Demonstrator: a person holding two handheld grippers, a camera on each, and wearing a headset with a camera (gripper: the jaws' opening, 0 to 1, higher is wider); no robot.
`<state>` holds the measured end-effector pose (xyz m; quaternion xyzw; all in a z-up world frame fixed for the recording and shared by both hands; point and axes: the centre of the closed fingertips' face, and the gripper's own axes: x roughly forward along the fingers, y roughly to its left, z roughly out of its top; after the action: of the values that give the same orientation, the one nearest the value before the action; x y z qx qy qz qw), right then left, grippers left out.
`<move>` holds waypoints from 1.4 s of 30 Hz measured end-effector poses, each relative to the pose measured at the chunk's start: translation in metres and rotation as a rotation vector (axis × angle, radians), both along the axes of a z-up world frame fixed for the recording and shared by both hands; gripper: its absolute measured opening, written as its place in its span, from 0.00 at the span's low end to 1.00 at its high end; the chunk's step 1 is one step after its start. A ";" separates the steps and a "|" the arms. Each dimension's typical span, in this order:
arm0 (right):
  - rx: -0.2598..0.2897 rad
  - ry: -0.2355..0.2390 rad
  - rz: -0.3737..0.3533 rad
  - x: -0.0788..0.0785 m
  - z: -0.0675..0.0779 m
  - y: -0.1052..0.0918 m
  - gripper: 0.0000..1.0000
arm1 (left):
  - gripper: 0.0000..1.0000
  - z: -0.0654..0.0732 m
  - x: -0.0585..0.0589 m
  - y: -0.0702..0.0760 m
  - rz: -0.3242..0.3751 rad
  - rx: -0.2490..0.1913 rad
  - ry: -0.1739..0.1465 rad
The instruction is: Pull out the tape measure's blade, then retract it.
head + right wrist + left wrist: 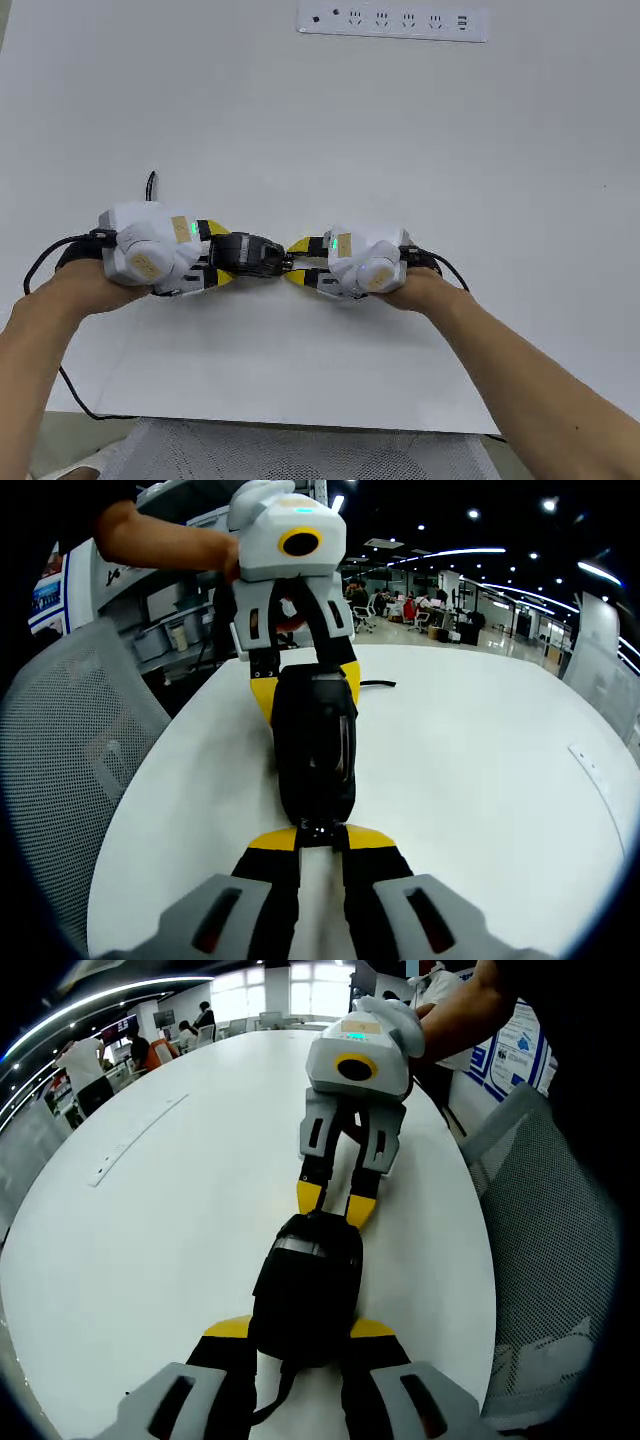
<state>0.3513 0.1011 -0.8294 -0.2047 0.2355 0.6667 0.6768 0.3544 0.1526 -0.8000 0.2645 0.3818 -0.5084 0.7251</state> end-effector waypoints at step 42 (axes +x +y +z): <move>-0.029 -0.008 -0.008 0.002 0.007 0.000 0.11 | 0.29 0.000 -0.002 0.005 0.014 -0.023 0.017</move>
<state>0.3529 0.1008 -0.8219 -0.2165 0.2434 0.6597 0.6773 0.3526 0.1578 -0.7999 0.2488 0.3840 -0.5099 0.7285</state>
